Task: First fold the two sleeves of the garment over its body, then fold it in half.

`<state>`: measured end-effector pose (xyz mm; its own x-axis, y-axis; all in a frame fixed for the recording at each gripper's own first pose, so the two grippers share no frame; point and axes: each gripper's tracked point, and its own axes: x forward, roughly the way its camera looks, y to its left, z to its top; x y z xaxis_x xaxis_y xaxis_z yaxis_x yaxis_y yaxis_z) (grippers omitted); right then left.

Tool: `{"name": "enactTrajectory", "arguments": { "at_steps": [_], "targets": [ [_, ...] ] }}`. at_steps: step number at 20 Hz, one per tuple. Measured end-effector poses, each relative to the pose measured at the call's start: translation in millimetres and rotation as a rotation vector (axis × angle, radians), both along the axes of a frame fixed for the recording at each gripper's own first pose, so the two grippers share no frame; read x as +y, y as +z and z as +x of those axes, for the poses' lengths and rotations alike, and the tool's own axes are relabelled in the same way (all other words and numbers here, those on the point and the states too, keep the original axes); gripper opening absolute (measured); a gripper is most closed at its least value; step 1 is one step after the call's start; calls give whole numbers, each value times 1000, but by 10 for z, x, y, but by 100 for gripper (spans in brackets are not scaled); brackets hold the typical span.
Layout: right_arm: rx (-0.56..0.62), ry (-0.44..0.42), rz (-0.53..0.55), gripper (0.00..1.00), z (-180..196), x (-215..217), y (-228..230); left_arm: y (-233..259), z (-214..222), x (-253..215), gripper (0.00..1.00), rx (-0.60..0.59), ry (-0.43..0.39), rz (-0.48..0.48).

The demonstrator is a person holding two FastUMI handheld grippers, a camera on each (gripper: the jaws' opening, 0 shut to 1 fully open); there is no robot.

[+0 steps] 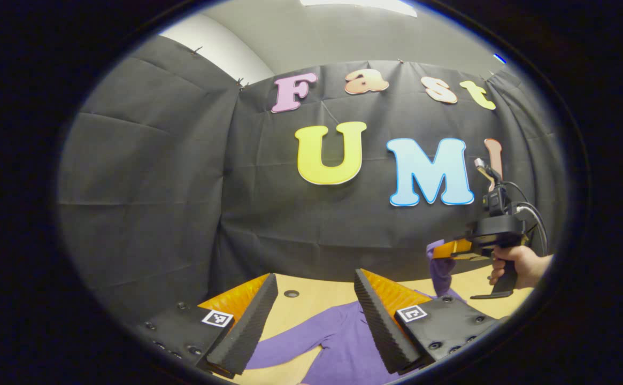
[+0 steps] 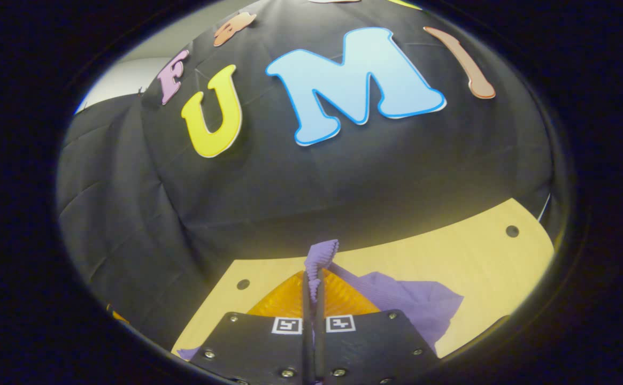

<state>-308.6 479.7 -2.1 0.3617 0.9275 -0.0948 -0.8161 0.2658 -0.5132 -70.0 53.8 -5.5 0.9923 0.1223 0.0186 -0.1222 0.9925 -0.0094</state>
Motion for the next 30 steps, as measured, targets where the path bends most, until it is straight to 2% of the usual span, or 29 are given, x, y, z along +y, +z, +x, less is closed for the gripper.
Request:
{"name": "enactTrajectory", "arguments": {
  "at_steps": [5, 8, 9, 10, 13, 14, 15, 16, 17, 18, 20, 22, 23, 24, 29, 30],
  "targets": [
    [8, -2, -142, 2, 211, 397, -698, -259, 52, 101, 100, 37, -1, -16],
    [31, -99, -189, 4, 533, 599, -1076, -368, 61, 208, 100, 65, 12, -31],
    [39, -130, -210, 11, 594, 576, -1175, -393, 47, 242, 100, 69, 17, -28],
    [39, -142, -224, 12, 648, 581, -1221, -412, 26, 290, 100, 73, 25, -20],
    [-13, -133, -255, 36, 584, 554, -1349, -458, -21, 417, 100, 85, 47, -13],
    [-20, -127, -261, 39, 568, 544, -1381, -484, -42, 445, 100, 88, 54, -19],
    [-26, -115, -267, 49, 522, 520, -1399, -509, -51, 472, 100, 91, 59, -27],
    [-49, -101, -270, 73, 448, 479, -1388, -540, -69, 503, 95, 97, 71, -38],
    [-70, -90, -268, 83, 401, 450, -1364, -591, -90, 541, 100, 105, 84, -41],
    [-100, -71, -262, 86, 315, 405, -1315, -619, -113, 576, 100, 107, 101, -37],
    [-170, -24, -236, 87, 105, 279, -1163, -647, -140, 650, 100, 105, 129, -30],
    [-295, 49, -178, 87, -259, 79, -889, -788, -155, 766, 100, 139, 172, -46],
    [-352, 77, -146, 87, -400, -22, -755, -866, -174, 827, 96, 158, 191, -69],
    [-384, 97, -121, 86, -518, -102, -664, -925, -195, 897, 100, 172, 215, -88],
    [-429, 156, -25, 87, -920, -481, -388, -1275, -325, 1345, 99, 246, 351, -151],
    [-424, 157, -20, 86, -936, -559, -362, -1513, -414, 1587, 95, 304, 420, -179]
  ]
}}
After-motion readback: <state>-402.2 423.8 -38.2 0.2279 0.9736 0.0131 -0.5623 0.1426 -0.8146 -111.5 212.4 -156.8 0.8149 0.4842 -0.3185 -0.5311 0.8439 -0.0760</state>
